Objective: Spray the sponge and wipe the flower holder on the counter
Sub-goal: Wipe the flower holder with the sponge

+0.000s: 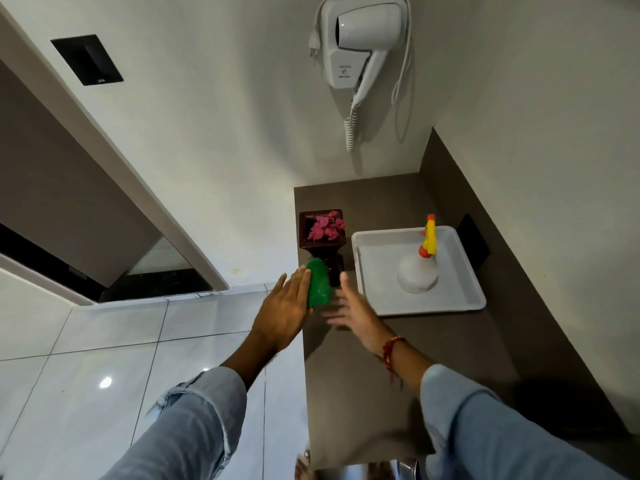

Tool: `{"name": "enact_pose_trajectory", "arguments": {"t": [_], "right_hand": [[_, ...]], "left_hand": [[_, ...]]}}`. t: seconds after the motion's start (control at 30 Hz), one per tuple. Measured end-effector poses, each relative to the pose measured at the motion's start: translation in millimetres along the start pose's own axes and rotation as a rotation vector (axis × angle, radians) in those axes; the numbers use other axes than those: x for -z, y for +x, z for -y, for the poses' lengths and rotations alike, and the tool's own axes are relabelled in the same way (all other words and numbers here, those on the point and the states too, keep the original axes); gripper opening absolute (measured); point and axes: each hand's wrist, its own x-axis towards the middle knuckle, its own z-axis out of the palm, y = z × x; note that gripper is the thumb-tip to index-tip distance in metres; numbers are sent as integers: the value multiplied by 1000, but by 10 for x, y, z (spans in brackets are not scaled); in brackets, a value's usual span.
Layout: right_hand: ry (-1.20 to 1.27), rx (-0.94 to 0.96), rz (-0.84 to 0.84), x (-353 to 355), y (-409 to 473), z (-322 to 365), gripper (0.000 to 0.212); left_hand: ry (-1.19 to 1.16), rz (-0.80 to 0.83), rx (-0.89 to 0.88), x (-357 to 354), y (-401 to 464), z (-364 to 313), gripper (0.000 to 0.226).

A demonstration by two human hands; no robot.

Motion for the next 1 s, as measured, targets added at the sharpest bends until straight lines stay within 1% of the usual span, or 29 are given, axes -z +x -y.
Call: {"name": "enact_pose_trajectory", "arguments": {"t": [0.03,0.07,0.13,0.2,0.27,0.3,0.37,0.43,0.47,0.53,0.6,0.7,0.77,0.83,0.9,1.0], "right_hand": [[151,-28,120,-123,10,44,57],[282,-47,165,-181,39,78,59],[410,-63,166,-213,84,104,55],[438,-79,145,-192,85,71,48],[467,-87,100,-165,94,16,45],[474,-85,68,-136,91,4,43],[506,-70,-18,-60,81,-9,37],[535,-33,-110,17,73,-31,30],[526,-7,-157,36,73,-39,29],[470,34,-302,42,104,-50,33],[399,48,-482,-12,165,-56,40],[188,80,-701,-163,251,-41,45],[83,154,-781,-293,281,-22,42],[31,244,-839,-417,337,16,43],[-18,317,-867,-544,416,64,47],[-62,377,-916,-739,555,137,51]], "left_hand": [[20,11,-45,8,-7,-7,70],[35,21,-71,0,2,-21,70],[30,33,-77,-9,17,-22,71],[-8,53,-117,20,16,13,74],[3,63,-214,96,32,143,80],[20,51,-236,146,54,224,82],[40,-7,-190,276,146,394,81],[5,-56,-72,398,311,556,79],[-23,-51,-26,457,416,632,78],[-51,-13,-5,542,649,759,75],[-67,44,-22,557,879,846,73],[-117,147,-62,493,1116,908,73],[-133,190,-100,424,1185,924,71],[-151,206,-122,379,1233,955,69],[-133,196,-141,337,1250,989,68],[-128,179,-142,303,1246,976,69]]}}
